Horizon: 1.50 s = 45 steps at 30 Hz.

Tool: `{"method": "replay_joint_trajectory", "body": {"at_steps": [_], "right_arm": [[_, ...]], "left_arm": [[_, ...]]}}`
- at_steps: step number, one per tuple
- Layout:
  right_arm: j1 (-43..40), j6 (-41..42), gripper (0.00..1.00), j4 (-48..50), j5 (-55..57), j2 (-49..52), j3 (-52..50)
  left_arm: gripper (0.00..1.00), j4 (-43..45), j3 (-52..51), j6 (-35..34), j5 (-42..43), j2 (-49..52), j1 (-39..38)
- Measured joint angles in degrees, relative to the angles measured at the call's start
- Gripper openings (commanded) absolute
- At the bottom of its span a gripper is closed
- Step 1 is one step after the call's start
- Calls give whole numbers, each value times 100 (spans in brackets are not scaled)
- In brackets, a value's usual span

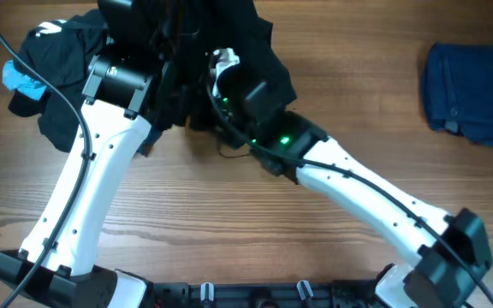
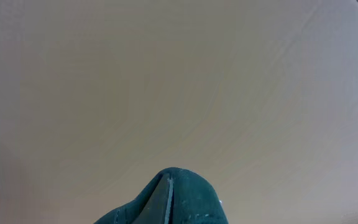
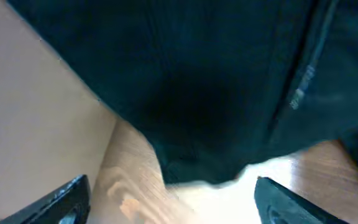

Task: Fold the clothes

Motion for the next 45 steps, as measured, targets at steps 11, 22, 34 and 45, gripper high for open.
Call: {"method": "replay_joint_trajectory", "body": {"at_steps": [11, 22, 34, 45], "right_arm": [[212, 918, 82, 584, 697, 695, -28], [289, 1298, 79, 1410, 822, 706, -28], [667, 1486, 78, 1624, 1366, 787, -28], [636, 1932, 17, 1486, 1558, 1303, -28]], "left_arm": [[4, 66, 140, 0, -50, -7, -9], [4, 66, 151, 0, -199, -7, -197], [4, -114, 153, 2, -824, -7, -935], [4, -214, 153, 70, -1519, -9, -1311]]}}
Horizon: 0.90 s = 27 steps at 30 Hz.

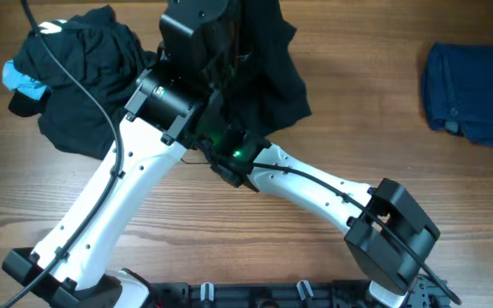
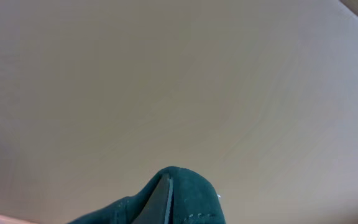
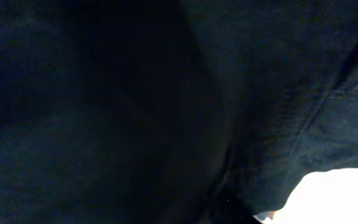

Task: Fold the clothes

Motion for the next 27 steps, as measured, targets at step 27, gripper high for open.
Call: {"method": "replay_joint_trajectory", "body": {"at_steps": [27], "right_arm": [[-2271, -3383, 4, -4284, 31, -3178, -48]], "left_arm": [[4, -1714, 31, 640, -455, -898, 529]]}}
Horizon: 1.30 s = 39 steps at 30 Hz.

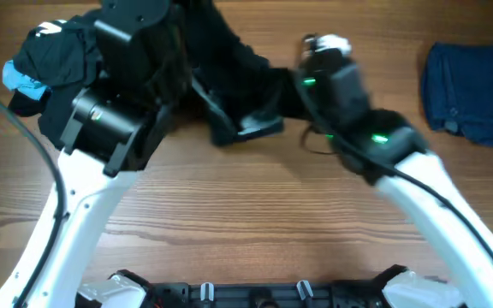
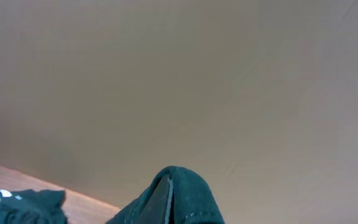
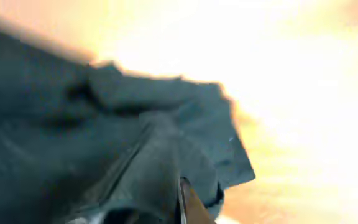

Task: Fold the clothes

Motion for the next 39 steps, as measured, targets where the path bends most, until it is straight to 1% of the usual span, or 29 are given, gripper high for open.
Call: {"method": "replay_joint_trajectory", "body": {"at_steps": [4, 7, 12, 16, 17, 18, 22, 31, 34, 39], "right_arm": [[-490, -800, 4, 39, -17, -634, 0], [-743, -1375, 4, 238, -17, -1121, 2], [-833, -2146, 4, 734, -15, -1797, 9], [-833, -2566, 4, 765, 7, -2312, 24], [-833, -2610, 4, 533, 9, -2411, 94], [-833, -2612, 4, 428, 9, -2428, 131], [-833, -2627, 4, -450, 7, -2406, 634], [-833, -2625, 4, -1851, -57, -2258, 2260], [-833, -2601, 4, -2391, -140, -2190, 2629], [-833, -2424, 4, -3237, -258, -2107, 3069]], "left_arm": [[4, -407, 11, 50, 2, -114, 0], [4, -498, 9, 160, 2, -173, -2], [4, -533, 9, 221, 4, -385, -2], [4, -841, 11, 264, 7, -763, -2], [4, -1019, 17, 291, 7, -981, -2], [4, -1379, 44, 372, 26, -1165, -2], [4, -2153, 55, 481, 52, -1517, -2], [4, -2907, 74, 529, 485, -1703, -2], [4, -3163, 74, 544, 627, -1698, -26], [4, -3786, 74, 566, 693, -1757, -308]]}}
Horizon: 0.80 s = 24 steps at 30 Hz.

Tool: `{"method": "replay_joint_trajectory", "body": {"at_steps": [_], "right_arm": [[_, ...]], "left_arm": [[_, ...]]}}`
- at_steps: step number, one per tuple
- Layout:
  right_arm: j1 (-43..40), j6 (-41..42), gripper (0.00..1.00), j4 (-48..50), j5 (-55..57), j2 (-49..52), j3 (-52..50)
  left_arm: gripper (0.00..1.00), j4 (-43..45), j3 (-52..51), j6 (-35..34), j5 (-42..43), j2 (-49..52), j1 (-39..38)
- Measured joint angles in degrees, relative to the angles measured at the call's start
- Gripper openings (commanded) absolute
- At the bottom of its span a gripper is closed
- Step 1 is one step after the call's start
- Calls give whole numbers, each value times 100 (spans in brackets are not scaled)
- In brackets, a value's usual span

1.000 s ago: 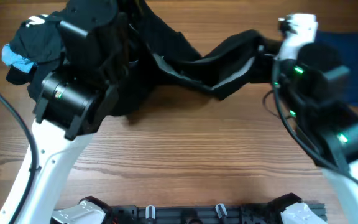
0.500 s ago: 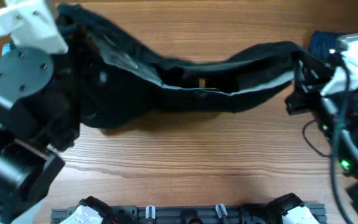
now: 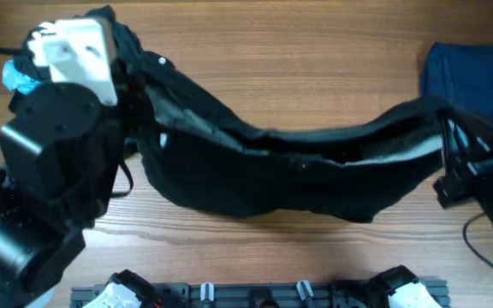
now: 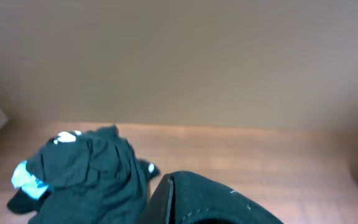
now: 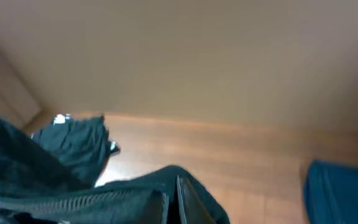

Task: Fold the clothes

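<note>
A black garment [image 3: 298, 171] hangs stretched across the table between both arms, sagging in the middle with its lower part near the wood. My left gripper [image 4: 169, 200] is shut on one end of it, at the left under my raised left arm [image 3: 58, 171]. My right gripper [image 5: 176, 198] is shut on the other end at the far right [image 3: 439, 128]. In both wrist views dark cloth wraps over the shut fingertips.
A pile of dark clothes [image 3: 75, 51] with a light blue piece [image 3: 14, 77] lies at the back left, also seen as the pile [image 4: 82, 168]. A folded blue garment [image 3: 478, 85] lies at the back right, just behind the right gripper. Bare wooden table [image 3: 315, 68] shows behind the stretched garment.
The two grippers were close together near the back middle with the garment bunched between them. Now they stand far apart, left and right, and the garment is pulled out wide.
My left gripper held the black garment up while the right gripper was open beneath the hanging cloth. Then the right wrist view was filled with dark cloth. Then the right gripper was shut on an edge of it. Now both hold it stretched across the table.
</note>
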Motion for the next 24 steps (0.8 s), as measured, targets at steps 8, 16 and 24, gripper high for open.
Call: {"method": "replay_joint_trajectory", "body": {"at_steps": [8, 16, 24], "right_arm": [[0, 448, 4, -1335, -210, 177, 1043], [0, 490, 4, -1692, -225, 767, 1403], [-2, 487, 4, -1482, 256, 2330, 1401]], "left_arm": [[4, -503, 0, -140, 26, -490, -284], [4, -575, 4, -271, 24, -566, -339], [4, -190, 13, -297, -262, 833, -326]]}}
